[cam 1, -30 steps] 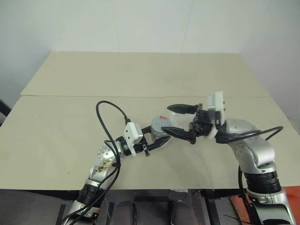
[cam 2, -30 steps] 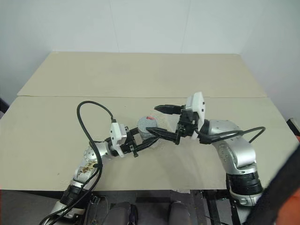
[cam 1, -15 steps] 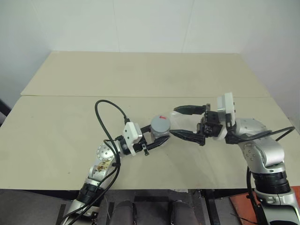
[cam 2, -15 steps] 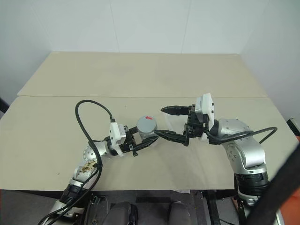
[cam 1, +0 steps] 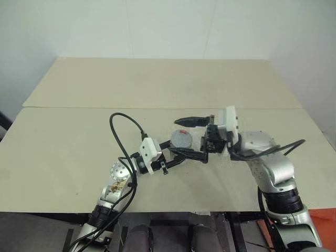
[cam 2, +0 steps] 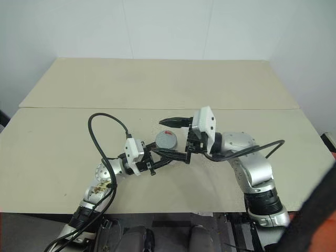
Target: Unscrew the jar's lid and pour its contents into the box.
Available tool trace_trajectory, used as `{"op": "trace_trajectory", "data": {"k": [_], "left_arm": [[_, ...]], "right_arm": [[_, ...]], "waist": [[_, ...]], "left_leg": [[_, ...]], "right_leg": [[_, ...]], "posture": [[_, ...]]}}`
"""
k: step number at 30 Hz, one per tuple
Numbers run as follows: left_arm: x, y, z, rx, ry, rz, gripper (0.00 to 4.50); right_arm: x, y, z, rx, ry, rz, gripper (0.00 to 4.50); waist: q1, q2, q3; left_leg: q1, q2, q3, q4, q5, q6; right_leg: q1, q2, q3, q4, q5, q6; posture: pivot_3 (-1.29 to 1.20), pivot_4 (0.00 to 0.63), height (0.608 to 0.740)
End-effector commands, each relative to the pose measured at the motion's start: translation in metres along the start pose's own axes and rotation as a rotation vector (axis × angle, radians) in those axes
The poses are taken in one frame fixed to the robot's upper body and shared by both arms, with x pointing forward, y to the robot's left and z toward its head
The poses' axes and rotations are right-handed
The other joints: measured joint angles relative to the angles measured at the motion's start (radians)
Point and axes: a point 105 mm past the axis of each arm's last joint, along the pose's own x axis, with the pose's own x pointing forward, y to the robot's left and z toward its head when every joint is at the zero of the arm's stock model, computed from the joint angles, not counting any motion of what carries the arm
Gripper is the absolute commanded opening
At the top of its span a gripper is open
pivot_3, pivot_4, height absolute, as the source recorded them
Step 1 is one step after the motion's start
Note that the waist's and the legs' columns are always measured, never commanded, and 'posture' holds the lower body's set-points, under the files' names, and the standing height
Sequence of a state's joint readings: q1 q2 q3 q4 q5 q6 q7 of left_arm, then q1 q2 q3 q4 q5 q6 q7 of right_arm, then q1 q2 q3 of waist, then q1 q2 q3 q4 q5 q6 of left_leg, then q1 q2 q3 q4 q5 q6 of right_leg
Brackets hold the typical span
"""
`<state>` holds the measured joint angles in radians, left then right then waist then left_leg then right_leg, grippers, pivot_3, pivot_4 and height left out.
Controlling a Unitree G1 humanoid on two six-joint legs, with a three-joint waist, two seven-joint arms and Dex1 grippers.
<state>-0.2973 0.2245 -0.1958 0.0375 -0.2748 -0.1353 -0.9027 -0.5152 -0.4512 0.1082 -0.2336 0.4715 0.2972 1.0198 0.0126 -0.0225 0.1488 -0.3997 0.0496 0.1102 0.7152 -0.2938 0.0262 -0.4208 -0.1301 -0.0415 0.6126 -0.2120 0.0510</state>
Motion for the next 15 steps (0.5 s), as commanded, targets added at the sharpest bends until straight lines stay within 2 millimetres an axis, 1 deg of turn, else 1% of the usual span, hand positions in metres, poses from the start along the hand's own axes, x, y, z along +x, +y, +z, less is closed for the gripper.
{"op": "trace_trajectory", "data": {"k": [1, 15], "left_arm": [[0.004, -0.002, 0.010, 0.042, -0.038, -0.008, 2.00], [0.003, -0.002, 0.007, 0.038, -0.033, -0.012, 2.00]], "right_arm": [[-0.002, -0.007, 0.009, -0.051, -0.016, -0.034, 4.44], [-0.022, -0.010, 0.003, -0.056, 0.030, -0.115, 4.44]], "waist": [[0.000, 0.000, 0.000], [-0.001, 0.000, 0.000]], "left_leg": [[0.000, 0.000, 0.000, 0.000, 0.000, 0.000], [0.000, 0.000, 0.000, 0.000, 0.000, 0.000]], "right_leg": [[0.000, 0.000, 0.000, 0.000, 0.000, 0.000], [0.000, 0.000, 0.000, 0.000, 0.000, 0.000]], "posture": [[0.00, 0.150, 0.740], [0.00, 0.150, 0.740]]}}
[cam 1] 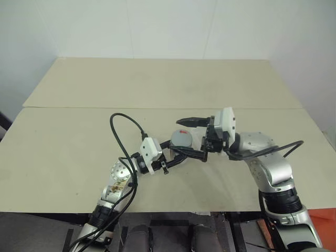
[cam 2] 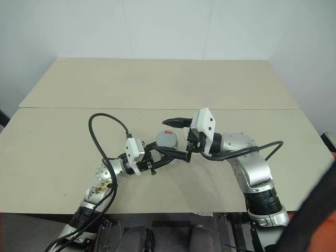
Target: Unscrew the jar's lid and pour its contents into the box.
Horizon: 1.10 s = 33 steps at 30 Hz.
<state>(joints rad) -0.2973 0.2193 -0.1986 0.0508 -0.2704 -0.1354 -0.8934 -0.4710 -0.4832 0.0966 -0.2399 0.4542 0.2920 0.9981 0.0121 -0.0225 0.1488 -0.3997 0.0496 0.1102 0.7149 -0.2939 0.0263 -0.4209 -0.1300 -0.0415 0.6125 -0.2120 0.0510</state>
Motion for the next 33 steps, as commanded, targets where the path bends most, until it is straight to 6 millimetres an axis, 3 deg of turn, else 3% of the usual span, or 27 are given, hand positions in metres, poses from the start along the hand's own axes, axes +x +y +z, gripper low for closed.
{"op": "trace_trajectory", "data": {"k": [1, 20, 29, 33], "left_arm": [[0.002, -0.002, 0.010, 0.049, -0.040, -0.023, 2.00], [0.002, -0.008, 0.005, 0.040, -0.032, -0.037, 2.00], [0.004, -0.006, 0.005, 0.044, -0.034, -0.030, 2.00], [0.005, -0.006, 0.005, 0.046, -0.035, -0.029, 2.00]], "right_arm": [[-0.014, -0.009, 0.012, -0.056, -0.019, -0.075, 4.44], [-0.057, -0.012, 0.004, -0.007, 0.053, -0.105, 4.44], [-0.055, 0.006, 0.015, 0.027, 0.057, 0.034, 4.44], [-0.043, 0.012, 0.020, -0.005, 0.045, 0.072, 4.44]], "waist": [[0.000, 0.000, 0.000], [0.000, 0.000, 0.000], [0.000, 0.000, 0.000], [0.000, 0.000, 0.000]], "left_leg": [[0.000, 0.000, 0.000, 0.000, 0.000, 0.000], [0.000, 0.000, 0.000, 0.000, -0.001, 0.001], [0.000, 0.000, -0.001, 0.000, -0.001, 0.002], [0.000, 0.000, -0.001, 0.000, -0.002, 0.004]], "right_leg": [[0.000, 0.000, 0.000, 0.000, 0.000, 0.000], [0.000, 0.000, 0.000, 0.000, 0.000, 0.000], [0.001, 0.000, 0.000, 0.000, 0.000, 0.000], [0.001, 0.000, 0.000, 0.000, 0.000, 0.000]], "posture": [[0.00, 0.150, 0.740], [0.00, 0.150, 0.740], [0.00, 0.150, 0.740], [0.00, 0.150, 0.740]]}}
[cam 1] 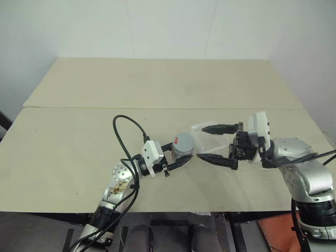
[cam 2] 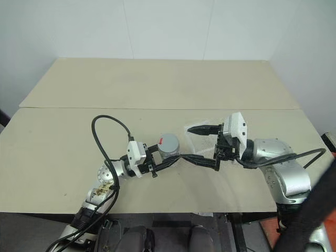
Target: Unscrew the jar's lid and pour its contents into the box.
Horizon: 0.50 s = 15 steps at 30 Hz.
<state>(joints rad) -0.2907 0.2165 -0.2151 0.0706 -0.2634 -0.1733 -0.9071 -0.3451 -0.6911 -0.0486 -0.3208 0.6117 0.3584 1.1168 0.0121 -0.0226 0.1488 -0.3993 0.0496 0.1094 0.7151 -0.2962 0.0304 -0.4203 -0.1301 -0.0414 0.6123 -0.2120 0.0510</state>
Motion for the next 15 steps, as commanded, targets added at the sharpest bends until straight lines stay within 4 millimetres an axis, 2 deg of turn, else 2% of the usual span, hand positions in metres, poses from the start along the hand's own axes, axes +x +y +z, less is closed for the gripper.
{"op": "trace_trajectory", "data": {"k": [1, 9, 15], "left_arm": [[0.004, 0.000, 0.008, 0.038, -0.031, -0.005, 2.00], [0.005, -0.001, 0.008, 0.040, -0.027, -0.004, 2.00], [0.006, 0.001, 0.008, 0.044, -0.025, -0.001, 2.00]], "right_arm": [[0.015, 0.004, 0.016, -0.058, -0.039, 0.031, 4.44], [0.048, 0.002, 0.017, -0.092, -0.068, 0.011, 4.44], [0.055, -0.005, 0.014, -0.077, -0.066, -0.025, 4.44]], "waist": [[-0.002, 0.000, 0.000], [-0.001, 0.000, 0.000], [0.002, 0.000, 0.000]], "left_leg": [[0.000, 0.000, 0.000, 0.000, 0.000, 0.000], [0.000, 0.000, 0.000, 0.000, 0.002, -0.003], [-0.001, 0.000, 0.000, 0.000, 0.002, -0.003]], "right_leg": [[0.000, 0.000, 0.000, 0.000, 0.000, 0.000], [0.000, 0.000, 0.000, 0.000, 0.000, 0.000], [0.000, 0.000, 0.000, 0.000, 0.000, 0.000]], "posture": [[0.00, 0.150, 0.740], [0.00, 0.150, 0.740], [0.00, 0.150, 0.740]]}}
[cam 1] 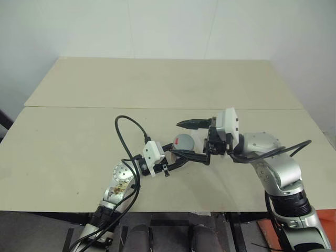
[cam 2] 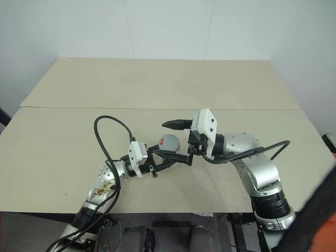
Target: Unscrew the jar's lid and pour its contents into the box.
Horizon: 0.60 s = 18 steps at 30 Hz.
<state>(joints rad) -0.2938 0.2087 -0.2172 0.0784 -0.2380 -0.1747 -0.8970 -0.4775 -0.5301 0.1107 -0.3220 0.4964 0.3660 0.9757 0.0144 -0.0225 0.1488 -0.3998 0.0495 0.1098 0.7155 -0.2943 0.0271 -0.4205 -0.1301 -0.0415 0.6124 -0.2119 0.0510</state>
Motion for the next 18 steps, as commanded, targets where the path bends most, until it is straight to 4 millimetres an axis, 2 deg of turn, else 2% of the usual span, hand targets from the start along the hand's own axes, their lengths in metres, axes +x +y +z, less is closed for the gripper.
{"op": "trace_trajectory", "data": {"k": [1, 18], "left_arm": [[0.003, 0.001, 0.011, 0.035, -0.040, -0.005, 2.00], [0.002, 0.002, 0.008, 0.032, -0.033, -0.014, 2.00]], "right_arm": [[0.000, -0.005, 0.004, -0.021, -0.005, -0.027, 4.44], [-0.024, -0.014, -0.005, -0.023, 0.048, -0.074, 4.44]], "waist": [[-0.001, 0.000, 0.000], [-0.002, 0.000, 0.000]], "left_leg": [[0.000, 0.000, 0.000, 0.000, 0.000, 0.000], [0.000, 0.000, 0.000, 0.000, 0.000, 0.000]], "right_leg": [[0.000, 0.000, 0.000, 0.000, 0.000, 0.000], [0.000, 0.000, 0.000, 0.000, 0.000, 0.000]], "posture": [[0.00, 0.150, 0.740], [0.00, 0.150, 0.740]]}}
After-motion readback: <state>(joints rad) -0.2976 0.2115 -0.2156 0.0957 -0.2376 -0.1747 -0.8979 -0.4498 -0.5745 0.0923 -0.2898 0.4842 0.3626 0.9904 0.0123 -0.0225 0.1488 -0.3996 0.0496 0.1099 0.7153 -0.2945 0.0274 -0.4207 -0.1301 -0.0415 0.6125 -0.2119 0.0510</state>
